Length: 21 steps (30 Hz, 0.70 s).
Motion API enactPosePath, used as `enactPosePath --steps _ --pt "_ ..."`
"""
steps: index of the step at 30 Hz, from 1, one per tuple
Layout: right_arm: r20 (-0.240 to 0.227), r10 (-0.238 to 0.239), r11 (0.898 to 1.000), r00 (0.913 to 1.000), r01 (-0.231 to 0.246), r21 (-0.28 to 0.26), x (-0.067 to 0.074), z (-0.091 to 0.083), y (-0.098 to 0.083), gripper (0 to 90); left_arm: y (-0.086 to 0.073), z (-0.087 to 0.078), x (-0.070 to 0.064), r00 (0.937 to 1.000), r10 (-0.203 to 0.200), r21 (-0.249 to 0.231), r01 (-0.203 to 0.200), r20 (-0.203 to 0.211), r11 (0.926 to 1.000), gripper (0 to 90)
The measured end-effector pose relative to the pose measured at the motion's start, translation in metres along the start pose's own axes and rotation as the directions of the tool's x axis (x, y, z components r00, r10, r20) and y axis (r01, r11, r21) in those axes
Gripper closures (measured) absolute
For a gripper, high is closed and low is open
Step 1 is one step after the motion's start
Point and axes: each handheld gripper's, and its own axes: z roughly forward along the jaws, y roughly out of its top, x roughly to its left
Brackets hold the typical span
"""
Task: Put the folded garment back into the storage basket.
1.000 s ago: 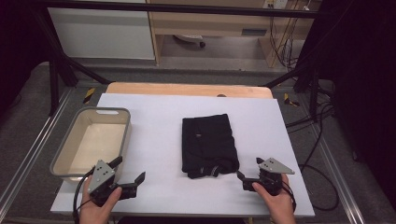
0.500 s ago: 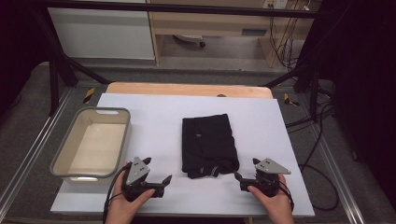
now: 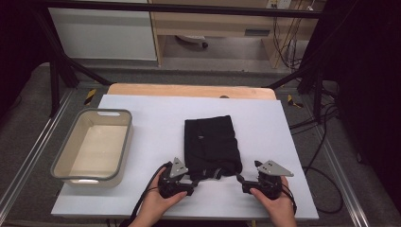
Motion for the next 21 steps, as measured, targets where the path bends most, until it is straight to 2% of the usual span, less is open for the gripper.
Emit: enactPosePath --steps 1,3,5,6,9,13,16,21 --pt "-0.001 -0.001 1.0 1.0 0.001 0.001 0.0 -0.001 0.0 14.0 0.005 0.007 0.0 0.9999 0.01 0.03 -0.01 -0.014 0.9995 32.7" --pt "-0.004 -0.001 1.0 1.0 0.001 -0.002 0.0 -0.001 0.0 14.0 0.007 0.01 -0.001 0.9989 0.033 0.027 -0.032 -0.034 0.9991 39.4" --pt "-0.006 0.001 1.0 1.0 -0.001 -0.002 -0.001 -0.001 0.0 14.0 0.008 0.01 -0.001 0.9989 0.029 0.025 -0.028 -0.037 0.9993 41.8" --pt "-0.004 0.006 1.0 1.0 -0.006 0.002 -0.002 -0.001 0.001 14.0 0.008 0.01 0.002 0.9989 0.019 0.013 -0.019 -0.042 0.9997 55.5" --pt "-0.004 0.012 1.0 0.9999 -0.012 -0.004 -0.002 -0.001 0.002 14.5 0.007 0.009 0.007 0.9997 0.0 0.005 0.0 -0.024 1.0 70.6" --pt "-0.008 0.013 1.0 0.9999 -0.013 -0.006 0.002 0.0 0.003 15.1 0.006 0.006 0.009 1.0 -0.008 0.007 0.008 0.001 0.9999 75.0" --pt "-0.008 0.004 1.0 1.0 -0.003 0.005 0.005 0.0 0.0 15.2 0.001 -0.004 0.008 0.9998 -0.013 0.002 0.013 0.015 0.9999 75.9" --pt "-0.015 -0.002 1.0 0.9999 0.002 0.012 0.008 -0.001 0.0 16.9 -0.003 -0.013 0.01 0.9998 -0.006 0.002 0.006 0.019 1.0 76.4"
